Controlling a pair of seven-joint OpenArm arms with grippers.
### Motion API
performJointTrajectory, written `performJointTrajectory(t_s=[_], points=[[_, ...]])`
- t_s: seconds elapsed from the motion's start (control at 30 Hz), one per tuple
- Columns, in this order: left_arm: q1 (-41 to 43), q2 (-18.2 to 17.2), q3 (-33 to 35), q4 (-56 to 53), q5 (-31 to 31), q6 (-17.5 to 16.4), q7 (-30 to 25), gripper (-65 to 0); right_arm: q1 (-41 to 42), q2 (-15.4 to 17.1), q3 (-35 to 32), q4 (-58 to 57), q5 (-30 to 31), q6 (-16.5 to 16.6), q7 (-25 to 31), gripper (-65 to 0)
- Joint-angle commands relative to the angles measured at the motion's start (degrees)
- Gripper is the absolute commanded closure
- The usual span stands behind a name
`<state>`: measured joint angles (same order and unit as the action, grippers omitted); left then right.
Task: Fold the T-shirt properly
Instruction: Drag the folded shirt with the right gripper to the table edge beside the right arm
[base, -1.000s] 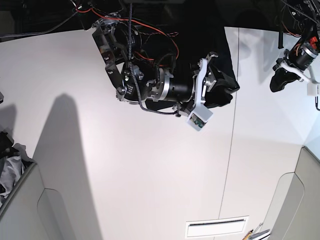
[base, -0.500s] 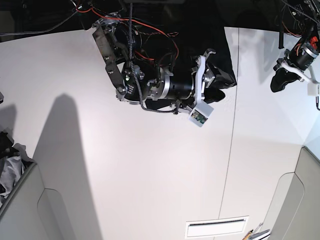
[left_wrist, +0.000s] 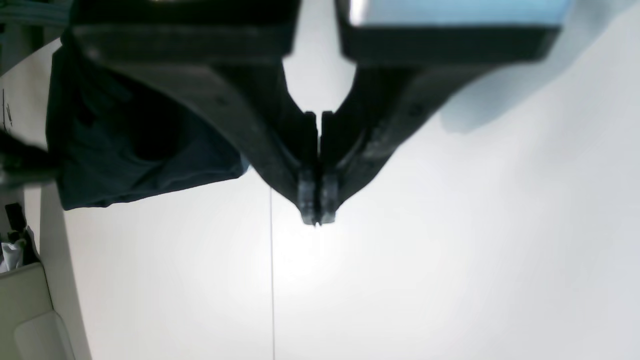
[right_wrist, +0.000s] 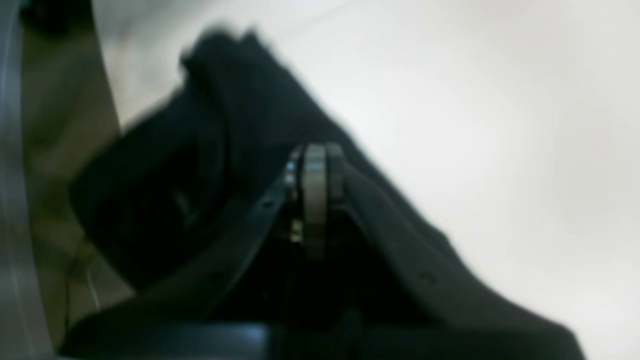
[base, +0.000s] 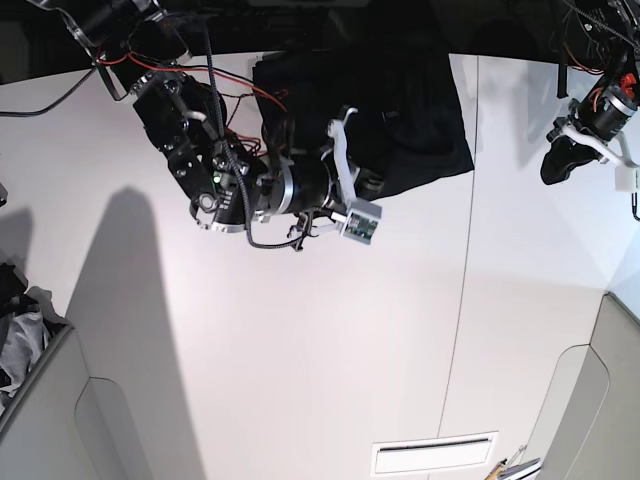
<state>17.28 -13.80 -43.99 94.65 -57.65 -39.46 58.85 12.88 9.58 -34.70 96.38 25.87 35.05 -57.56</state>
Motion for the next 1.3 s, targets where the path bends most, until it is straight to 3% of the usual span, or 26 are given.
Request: performJointTrajectory(t_s=[0.0, 0.1, 0.23, 0.47, 0.87, 1.13, 1.27], points=[[-0.1, -0.8, -0.3, 1.1, -1.5, -0.5, -1.2, 0.0, 1.3, 0.4, -1.8, 1.0, 0.9, 0.4, 1.1, 0.0], [-0.1, -0.8, -0.3, 1.1, -1.5, -0.5, -1.2, 0.0, 1.9, 2.1, -8.4, 1.1, 0.5, 0.4, 1.1, 0.0], [-0.1, -0.8, -0.3, 1.1, -1.5, -0.5, -1.2, 0.0, 1.9, 2.1, -14.9, 1.1, -4.7, 0.4, 1.9, 0.0], [-0.1, -0.8, -0.3, 1.1, -1.5, -0.5, -1.2, 0.0, 1.9, 2.1, -17.3, 3.6, -16.8, -1.1, 8.1, 0.0], [-0.1, -0.8, -0.3, 1.1, -1.5, -0.5, -1.2, 0.0, 1.6, 2.1, -16.9, 3.1, -9.8, -0.3, 4.7, 0.0], [-0.1, -0.8, -0.3, 1.1, -1.5, -0.5, -1.6, 0.0, 1.6, 2.1, -16.9, -12.6, -10.4, -0.6, 9.0, 0.0], [-0.1, -0.8, -0.3, 1.1, -1.5, -0.5, -1.7, 0.0, 1.5, 2.1, -16.4, -19.2, -11.4, -4.0, 9.0, 0.0]])
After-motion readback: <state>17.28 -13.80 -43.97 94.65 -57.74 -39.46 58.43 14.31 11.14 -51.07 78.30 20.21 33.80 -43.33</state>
